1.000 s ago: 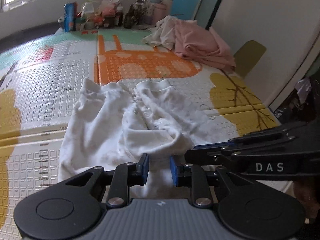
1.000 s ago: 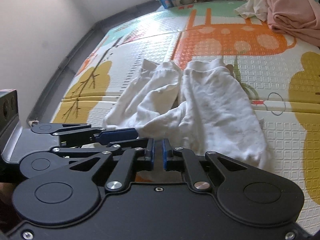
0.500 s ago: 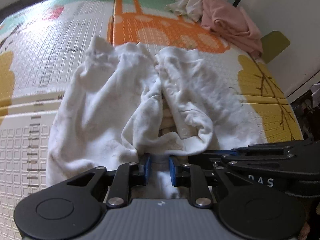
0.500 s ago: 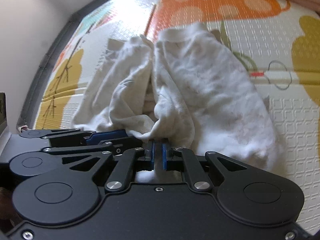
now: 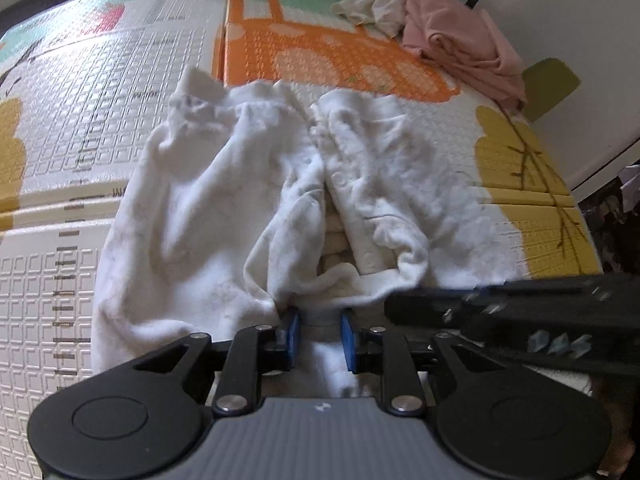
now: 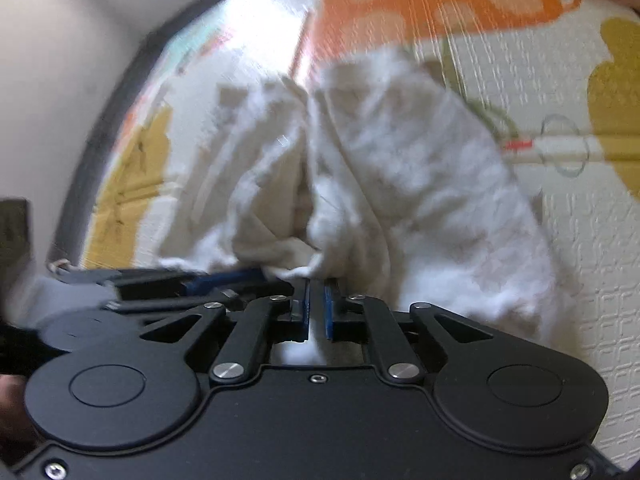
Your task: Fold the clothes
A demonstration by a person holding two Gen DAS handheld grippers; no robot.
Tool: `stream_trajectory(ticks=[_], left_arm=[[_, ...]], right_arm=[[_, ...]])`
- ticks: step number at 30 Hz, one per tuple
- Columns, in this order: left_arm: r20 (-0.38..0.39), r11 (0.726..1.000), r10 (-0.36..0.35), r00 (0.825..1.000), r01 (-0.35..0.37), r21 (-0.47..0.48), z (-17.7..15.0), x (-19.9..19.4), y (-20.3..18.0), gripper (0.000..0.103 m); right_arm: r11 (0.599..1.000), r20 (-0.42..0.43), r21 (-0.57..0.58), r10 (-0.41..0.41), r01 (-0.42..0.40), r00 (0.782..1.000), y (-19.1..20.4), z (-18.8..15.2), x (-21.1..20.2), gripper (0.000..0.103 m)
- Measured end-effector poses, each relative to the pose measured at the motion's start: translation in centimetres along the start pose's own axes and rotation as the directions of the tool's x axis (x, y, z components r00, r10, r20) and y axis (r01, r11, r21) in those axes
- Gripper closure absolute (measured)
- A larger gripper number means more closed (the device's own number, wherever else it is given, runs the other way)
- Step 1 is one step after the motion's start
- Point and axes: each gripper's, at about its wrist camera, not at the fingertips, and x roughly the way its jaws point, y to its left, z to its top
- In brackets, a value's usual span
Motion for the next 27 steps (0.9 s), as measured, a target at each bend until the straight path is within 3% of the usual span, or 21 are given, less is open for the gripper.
stream_trajectory(ticks=[2, 6, 13, 22, 27], left_arm=[[0.017, 1.000, -0.022, 1.000, 0.022, 0.000, -0.1, -1.1, -0.2, 0.078], [0.042, 0.998, -0.055, 0.998, 0.054, 0.020, 0.1, -2.5, -1.2, 0.074], [0.083, 0.993, -0.109, 0.991, 0.104, 0.065, 0.6, -4.7, -3.2, 0.073], [0.021, 0.980, -0.148, 0.989, 0.143, 0.136, -0.2, -2.6, -5.7, 0.072], [-0.002, 0.984, -0.119, 0.993, 0.118, 0.135, -0.6, -0.6, -5.8, 0.072]], right_arm=[[1.000, 0.040, -0.005, 0.019, -0.019, 0.999, 0.3, 0.4, -1.6, 0.086], [1.000, 0.125, -0.005, 0.030, -0.030, 0.992, 0.4, 2.1, -4.5, 0.086], [0.999, 0.201, -0.016, -0.027, 0.030, 0.979, 0.2, 5.4, -6.3, 0.086], [0.988, 0.213, -0.038, -0.136, 0.147, 0.967, -0.2, 8.3, -4.4, 0.075], [0.975, 0.173, -0.060, -0.199, 0.212, 0.965, -1.5, 10.3, -1.1, 0.075]])
